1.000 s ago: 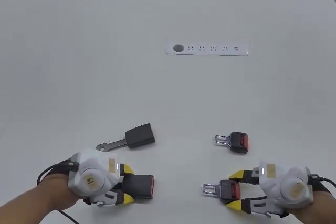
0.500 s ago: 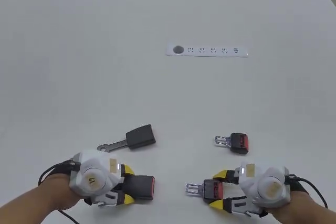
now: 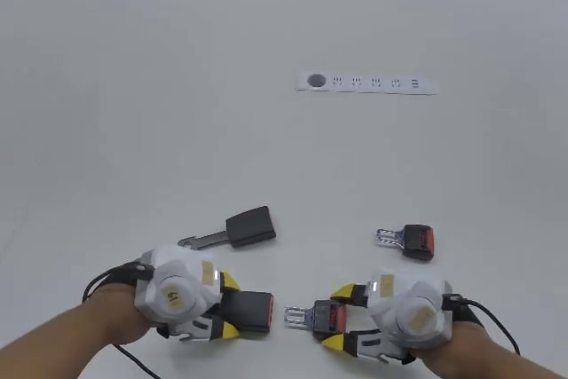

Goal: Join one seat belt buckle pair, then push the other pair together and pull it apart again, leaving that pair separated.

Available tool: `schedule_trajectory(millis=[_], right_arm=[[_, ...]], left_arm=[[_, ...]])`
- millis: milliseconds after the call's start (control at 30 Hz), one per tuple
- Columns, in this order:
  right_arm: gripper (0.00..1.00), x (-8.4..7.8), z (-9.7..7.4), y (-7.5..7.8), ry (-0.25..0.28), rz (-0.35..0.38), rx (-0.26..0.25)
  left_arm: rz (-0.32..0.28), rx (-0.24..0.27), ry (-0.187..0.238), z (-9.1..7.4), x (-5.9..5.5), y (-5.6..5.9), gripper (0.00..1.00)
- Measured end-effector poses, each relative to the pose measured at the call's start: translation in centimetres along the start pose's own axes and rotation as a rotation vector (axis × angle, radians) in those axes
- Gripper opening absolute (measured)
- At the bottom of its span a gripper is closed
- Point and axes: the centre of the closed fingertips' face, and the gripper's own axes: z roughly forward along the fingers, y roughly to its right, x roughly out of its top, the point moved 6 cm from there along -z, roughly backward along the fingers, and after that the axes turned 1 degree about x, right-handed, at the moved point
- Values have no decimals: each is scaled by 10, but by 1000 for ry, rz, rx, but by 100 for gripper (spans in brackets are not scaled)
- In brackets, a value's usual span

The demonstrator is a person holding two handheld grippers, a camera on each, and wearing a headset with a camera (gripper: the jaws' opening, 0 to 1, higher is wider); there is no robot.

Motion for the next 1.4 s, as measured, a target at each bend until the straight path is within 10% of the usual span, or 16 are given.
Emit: schedule_trajectory(millis=[1400], right_arm=[[35,25,23,2,-51,-19,23]], left_arm=[[134,-57,-53,2,5,-2,34]])
